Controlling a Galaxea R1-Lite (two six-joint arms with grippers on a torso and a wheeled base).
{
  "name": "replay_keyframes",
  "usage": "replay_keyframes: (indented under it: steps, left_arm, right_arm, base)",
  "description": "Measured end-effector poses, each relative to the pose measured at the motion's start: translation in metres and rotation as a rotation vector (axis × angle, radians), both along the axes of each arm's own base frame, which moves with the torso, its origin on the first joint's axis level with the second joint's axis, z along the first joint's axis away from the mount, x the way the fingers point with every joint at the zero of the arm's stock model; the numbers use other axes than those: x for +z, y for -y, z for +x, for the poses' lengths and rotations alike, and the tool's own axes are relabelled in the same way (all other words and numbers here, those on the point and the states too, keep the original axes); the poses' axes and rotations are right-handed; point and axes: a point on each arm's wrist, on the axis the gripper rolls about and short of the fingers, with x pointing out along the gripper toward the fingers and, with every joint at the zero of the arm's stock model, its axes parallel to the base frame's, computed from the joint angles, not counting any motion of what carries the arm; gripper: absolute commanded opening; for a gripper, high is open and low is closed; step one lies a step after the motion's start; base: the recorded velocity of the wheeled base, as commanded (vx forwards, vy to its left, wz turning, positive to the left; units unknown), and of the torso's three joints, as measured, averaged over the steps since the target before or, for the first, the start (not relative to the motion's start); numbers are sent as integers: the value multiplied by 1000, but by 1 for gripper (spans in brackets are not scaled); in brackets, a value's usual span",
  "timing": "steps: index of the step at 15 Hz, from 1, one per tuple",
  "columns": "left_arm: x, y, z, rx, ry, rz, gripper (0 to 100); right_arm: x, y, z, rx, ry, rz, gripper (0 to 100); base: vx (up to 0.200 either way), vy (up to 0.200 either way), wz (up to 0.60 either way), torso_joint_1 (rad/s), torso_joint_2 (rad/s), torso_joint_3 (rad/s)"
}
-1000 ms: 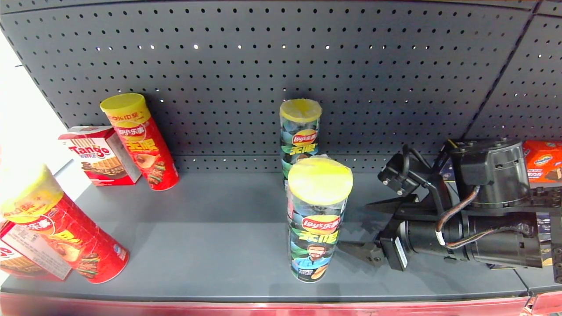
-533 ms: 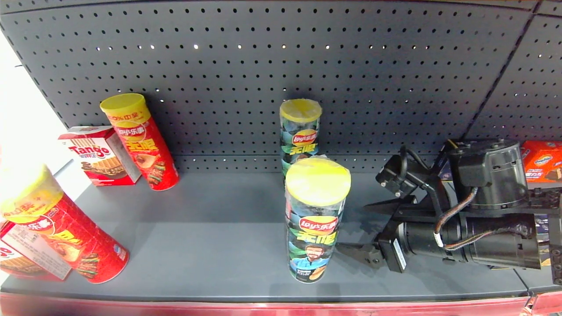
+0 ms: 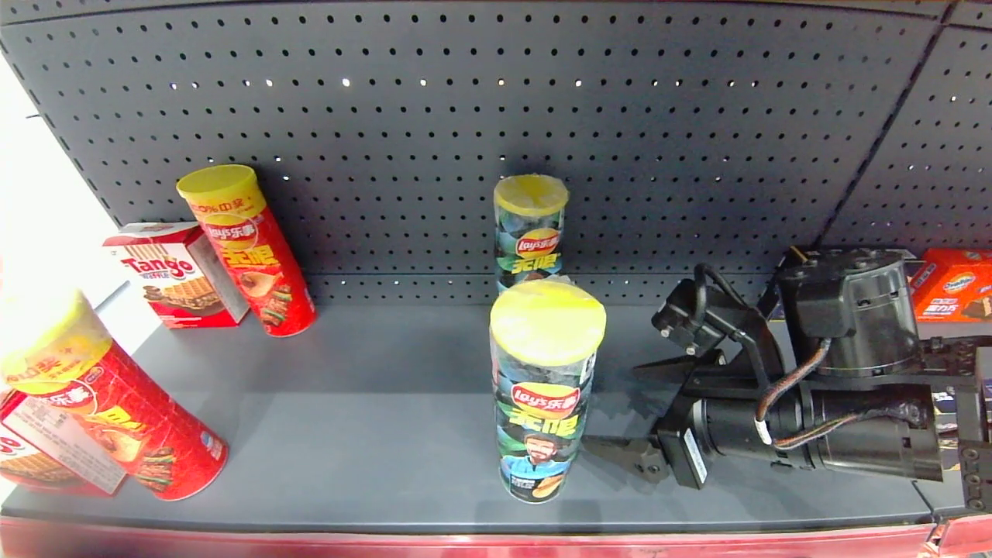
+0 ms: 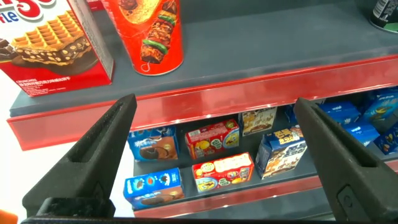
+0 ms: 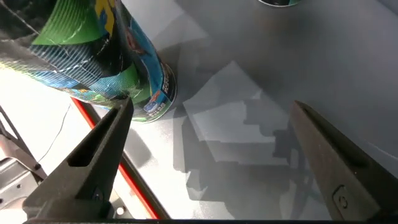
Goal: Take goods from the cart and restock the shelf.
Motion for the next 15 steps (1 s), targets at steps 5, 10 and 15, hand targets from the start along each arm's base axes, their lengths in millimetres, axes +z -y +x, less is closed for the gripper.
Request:
replay_keyframes:
  steps: [5,10,15]
  left_arm:
    - [0,0,0,0,-1,-3,100]
    - [0,0,0,1,0,-2,100]
    - [0,0,0,0,0,0,100]
  right_arm:
    - [1,9,-4,-29,2,2,100]
    - [41,81,-23,-271,125,137,100]
    - [44,156,-116,-596,359,225,100]
  base:
    - [0,0,0,0,0,0]
    - [0,0,0,0,0,0]
    - [0,0,0,0,0,0]
